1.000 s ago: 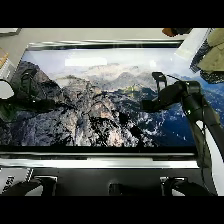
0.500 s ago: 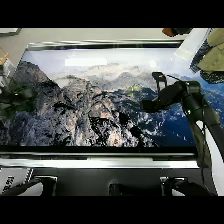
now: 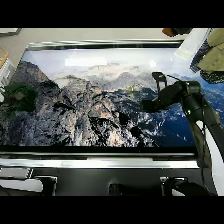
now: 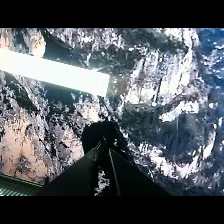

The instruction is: Fold the clothes and pants, and hang the long-sleeved shirts on hangers.

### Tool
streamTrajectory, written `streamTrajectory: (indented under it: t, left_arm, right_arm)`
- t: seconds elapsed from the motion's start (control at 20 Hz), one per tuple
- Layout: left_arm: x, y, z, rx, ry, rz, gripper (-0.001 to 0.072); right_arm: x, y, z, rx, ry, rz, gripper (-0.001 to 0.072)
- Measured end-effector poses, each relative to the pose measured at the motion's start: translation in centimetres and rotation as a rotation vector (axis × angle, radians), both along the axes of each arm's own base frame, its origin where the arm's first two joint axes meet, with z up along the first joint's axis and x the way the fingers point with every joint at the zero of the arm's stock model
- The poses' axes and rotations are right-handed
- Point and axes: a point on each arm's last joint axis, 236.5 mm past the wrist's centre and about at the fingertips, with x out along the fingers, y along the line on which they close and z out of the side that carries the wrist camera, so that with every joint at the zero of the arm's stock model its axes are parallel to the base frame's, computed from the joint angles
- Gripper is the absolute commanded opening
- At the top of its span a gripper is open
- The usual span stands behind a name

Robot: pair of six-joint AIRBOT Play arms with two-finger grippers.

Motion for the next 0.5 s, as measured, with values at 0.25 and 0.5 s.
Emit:
streamTrajectory:
  t: [0.25,0.5]
  left_arm:
    - [0.4,0.9,-3.6,-0.027,0.073,0.007,0.0016]
    - [1.9,-3.3,0.9,-0.043,0.081,-0.118,0.0014]
  right_arm:
    - [0.0,0.0,0.0,0.0,0.0,0.0,0.0114]
    - [0.0,0.0,0.0,0.0,0.0,0.0,0.0114]
